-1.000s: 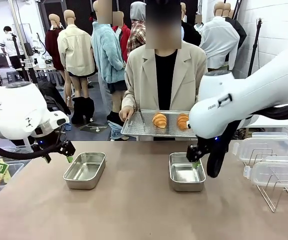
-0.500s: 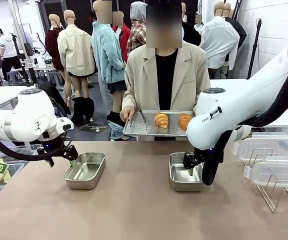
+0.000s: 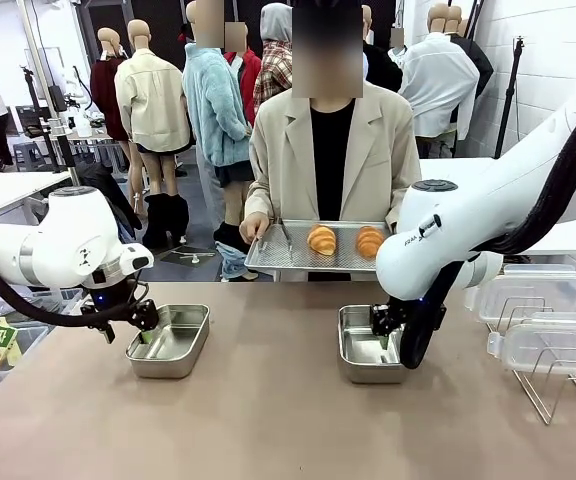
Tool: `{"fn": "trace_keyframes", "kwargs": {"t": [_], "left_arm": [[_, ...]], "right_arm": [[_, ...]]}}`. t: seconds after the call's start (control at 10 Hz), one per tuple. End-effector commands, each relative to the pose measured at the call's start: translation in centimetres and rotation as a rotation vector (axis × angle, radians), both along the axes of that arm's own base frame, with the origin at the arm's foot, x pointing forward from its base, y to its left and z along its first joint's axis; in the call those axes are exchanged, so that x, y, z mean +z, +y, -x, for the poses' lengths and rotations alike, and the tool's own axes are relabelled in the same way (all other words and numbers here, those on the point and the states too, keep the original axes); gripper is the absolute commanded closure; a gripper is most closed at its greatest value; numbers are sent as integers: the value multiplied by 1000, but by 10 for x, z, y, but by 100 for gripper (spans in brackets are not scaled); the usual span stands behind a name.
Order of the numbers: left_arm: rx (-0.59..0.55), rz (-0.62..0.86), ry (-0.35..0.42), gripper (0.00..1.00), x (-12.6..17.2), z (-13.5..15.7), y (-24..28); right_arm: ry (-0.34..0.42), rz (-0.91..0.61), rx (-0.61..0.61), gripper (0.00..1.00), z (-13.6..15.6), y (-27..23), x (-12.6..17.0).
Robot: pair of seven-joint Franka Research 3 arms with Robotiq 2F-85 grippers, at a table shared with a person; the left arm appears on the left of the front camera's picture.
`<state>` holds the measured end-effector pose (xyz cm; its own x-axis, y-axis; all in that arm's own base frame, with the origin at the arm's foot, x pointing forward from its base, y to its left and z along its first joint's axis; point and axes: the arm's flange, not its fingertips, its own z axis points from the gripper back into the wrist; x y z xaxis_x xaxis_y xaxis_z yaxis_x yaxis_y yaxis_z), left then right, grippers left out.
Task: Place the bread in airtight containers.
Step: Lift both Airtight Container.
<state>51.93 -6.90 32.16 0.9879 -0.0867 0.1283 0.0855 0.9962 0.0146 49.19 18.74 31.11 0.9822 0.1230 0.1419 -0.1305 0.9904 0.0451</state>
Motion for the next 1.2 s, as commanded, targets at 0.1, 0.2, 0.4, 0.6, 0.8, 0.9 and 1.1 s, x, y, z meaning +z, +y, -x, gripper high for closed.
{"fn": "trace_keyframes", "kwargs": {"t": [0.1, 0.2, 0.4, 0.6, 0.8, 0.9, 1.1], "left_arm": [[-23, 8, 29, 77, 0, -5, -7], [-29, 17, 38, 97, 1, -5, -9], [-48, 22, 33, 100, 5, -3, -13], [-70, 33, 37, 100, 10, -3, -18], [-66, 56, 39, 100, 10, -3, -17], [-57, 71, 44, 100, 10, -3, -17], [-57, 25, 21, 100, 5, -2, -21]], "right_arm": [[-2, -19, -40, 99, -6, 5, -3], [-4, -9, -59, 100, -7, 6, -3], [-13, -3, -88, 100, -7, 5, -2], [19, -7, -104, 100, -11, 3, -1], [41, 14, -121, 100, -15, 2, -2], [71, 39, -138, 100, -20, 6, -1], [16, -6, -88, 100, -6, -4, 1]]}}
